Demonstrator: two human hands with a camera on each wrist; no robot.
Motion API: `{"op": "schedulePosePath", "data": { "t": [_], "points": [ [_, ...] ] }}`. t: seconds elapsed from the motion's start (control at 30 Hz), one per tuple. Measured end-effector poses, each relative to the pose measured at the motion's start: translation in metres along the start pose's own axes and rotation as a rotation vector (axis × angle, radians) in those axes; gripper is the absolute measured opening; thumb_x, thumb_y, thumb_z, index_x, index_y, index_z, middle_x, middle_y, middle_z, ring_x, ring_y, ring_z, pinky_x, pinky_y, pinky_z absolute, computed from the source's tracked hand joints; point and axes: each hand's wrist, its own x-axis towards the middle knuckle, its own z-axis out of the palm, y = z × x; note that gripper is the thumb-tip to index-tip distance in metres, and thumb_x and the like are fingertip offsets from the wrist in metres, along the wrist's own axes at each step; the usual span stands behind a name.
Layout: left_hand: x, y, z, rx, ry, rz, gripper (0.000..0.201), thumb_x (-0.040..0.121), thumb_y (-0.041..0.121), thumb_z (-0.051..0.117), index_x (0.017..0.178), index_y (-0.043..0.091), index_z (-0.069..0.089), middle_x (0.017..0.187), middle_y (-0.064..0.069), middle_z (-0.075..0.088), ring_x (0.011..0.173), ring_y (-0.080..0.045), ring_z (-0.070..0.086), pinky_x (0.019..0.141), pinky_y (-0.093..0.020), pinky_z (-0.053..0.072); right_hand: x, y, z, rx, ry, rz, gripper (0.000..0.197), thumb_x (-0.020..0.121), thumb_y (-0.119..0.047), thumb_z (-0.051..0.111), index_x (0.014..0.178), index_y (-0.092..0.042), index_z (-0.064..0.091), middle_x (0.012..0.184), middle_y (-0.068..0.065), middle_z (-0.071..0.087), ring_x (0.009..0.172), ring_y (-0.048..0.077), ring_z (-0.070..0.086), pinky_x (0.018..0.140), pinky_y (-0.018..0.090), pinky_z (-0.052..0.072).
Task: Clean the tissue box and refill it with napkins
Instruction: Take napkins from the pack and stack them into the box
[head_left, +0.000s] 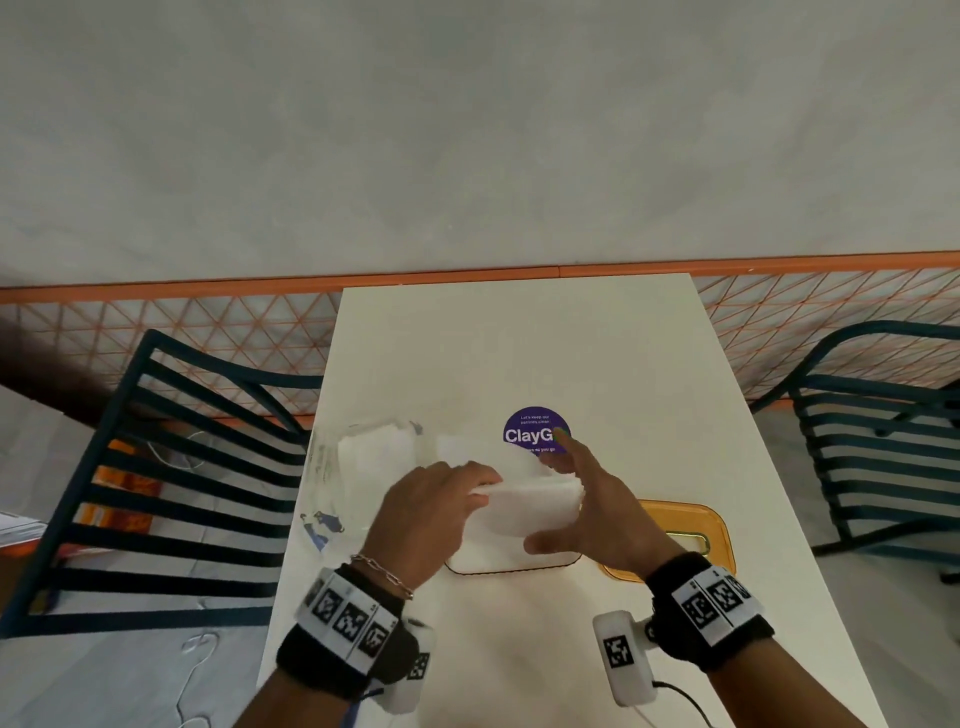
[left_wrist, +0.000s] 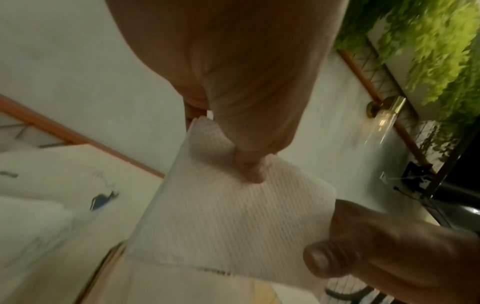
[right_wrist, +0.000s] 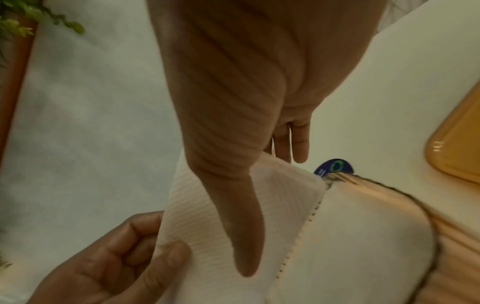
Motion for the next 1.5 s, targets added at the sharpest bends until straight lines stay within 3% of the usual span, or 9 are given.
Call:
{"op": "schedulePosePath", "data": {
  "t": [0.1, 0.27, 0.4, 0.53, 0.7, 1.1, 1.3, 1.43, 1.5],
  "points": [
    [-0.002, 0.006, 0.022, 0.003, 0.069, 0.029, 0.026, 0.091, 0.024, 0.075, 0.111, 0.038, 0.068, 0.081, 0.01, 0.068, 0.074, -0.013, 0.064, 0.066, -0.022, 0.046, -0.006, 0.017, 0.0, -0.031, 0.001, 0.05, 0.084, 0.063, -0.032, 0.096, 0.135, -0.041, 0.054, 0.119, -0.017, 0.067, 0.102, 0.002, 0.063, 0.077, 0.006, 0.048],
    [-0.011, 0.005, 0.053, -0.025, 0.116, 0.07, 0.036, 0.075, 0.018, 0.088, 0.1, 0.036, 0.071, 0.078, 0.014, 0.07, 0.069, -0.011, 0.064, 0.064, -0.018, 0.045, -0.012, 0.036, 0.011, -0.09, 0.075, 0.067, 0.039, 0.071, -0.028, 0.089, 0.106, -0.037, 0.073, 0.1, -0.017, 0.073, 0.089, 0.0, 0.064, 0.074, 0.015, 0.046],
    [-0.014, -0.008, 0.064, -0.226, -0.022, -0.161, 0.03, 0.09, 0.034, 0.072, 0.119, 0.041, 0.064, 0.111, 0.019, 0.071, 0.102, -0.005, 0.065, 0.088, -0.027, 0.053, -0.01, 0.036, 0.016, -0.14, 0.071, 0.131, 0.029, 0.08, -0.037, 0.083, 0.105, -0.027, 0.072, 0.088, -0.013, 0.068, 0.079, 0.006, 0.06, 0.066, 0.017, 0.043],
    [-0.015, -0.015, 0.057, -0.439, -0.087, -0.347, 0.06, 0.071, 0.03, 0.088, 0.122, 0.044, 0.06, 0.102, 0.021, 0.07, 0.1, 0.002, 0.064, 0.087, -0.011, 0.047, -0.007, 0.038, 0.017, -0.134, 0.091, 0.116, 0.021, 0.08, -0.035, 0.082, 0.098, -0.027, 0.075, 0.085, -0.012, 0.074, 0.077, 0.007, 0.064, 0.067, 0.02, 0.044],
    [-0.019, -0.02, 0.06, -0.623, -0.01, -0.537, 0.051, 0.065, 0.023, 0.093, 0.108, 0.036, 0.069, 0.101, 0.014, 0.073, 0.091, -0.005, 0.068, 0.068, -0.006, 0.049, -0.009, 0.024, 0.011, 0.095, 0.062, 0.115, 0.027, 0.083, -0.044, 0.078, 0.106, -0.029, 0.075, 0.096, -0.012, 0.078, 0.088, 0.007, 0.072, 0.081, 0.032, 0.058],
    [0.005, -0.001, 0.022, -0.988, -0.31, -0.577, 0.035, 0.091, 0.058, 0.065, 0.106, 0.028, 0.076, 0.104, 0.002, 0.08, 0.1, -0.022, 0.075, 0.091, -0.042, 0.06, -0.004, -0.054, -0.027, 0.274, -0.004, 0.098, 0.038, 0.075, -0.036, 0.087, 0.11, -0.031, 0.072, 0.104, -0.007, 0.077, 0.094, 0.011, 0.074, 0.09, 0.04, 0.061],
    [-0.001, 0.018, 0.028, -1.235, -0.4, -0.683, 0.046, 0.1, 0.055, 0.051, 0.115, 0.018, 0.074, 0.105, -0.007, 0.079, 0.091, -0.02, 0.073, 0.081, -0.036, 0.058, -0.018, -0.057, -0.043, 0.141, -0.186, -0.07, 0.102, 0.054, -0.042, 0.099, 0.141, -0.052, 0.045, 0.13, -0.025, 0.058, 0.112, -0.007, 0.058, 0.095, 0.018, 0.052],
    [-0.019, 0.022, 0.021, -1.205, -0.483, -0.679, 0.053, 0.091, 0.068, 0.051, 0.118, 0.024, 0.066, 0.108, 0.01, 0.072, 0.08, 0.005, 0.07, 0.069, -0.01, 0.053, -0.019, -0.046, -0.044, -0.156, -0.075, -0.229, 0.092, 0.05, -0.049, 0.096, 0.132, -0.049, 0.056, 0.133, -0.028, 0.052, 0.122, -0.001, 0.05, 0.098, 0.022, 0.047],
    [-0.023, 0.031, 0.036, -1.334, -0.494, -0.67, 0.032, 0.095, 0.045, 0.056, 0.113, 0.02, 0.065, 0.11, 0.003, 0.068, 0.08, -0.001, 0.069, 0.071, -0.015, 0.056, -0.017, -0.04, -0.041, -0.045, -0.095, -0.235, 0.076, 0.055, -0.04, 0.097, 0.124, -0.042, 0.065, 0.137, -0.023, 0.055, 0.13, 0.003, 0.05, 0.105, 0.025, 0.046]
  ]
}}
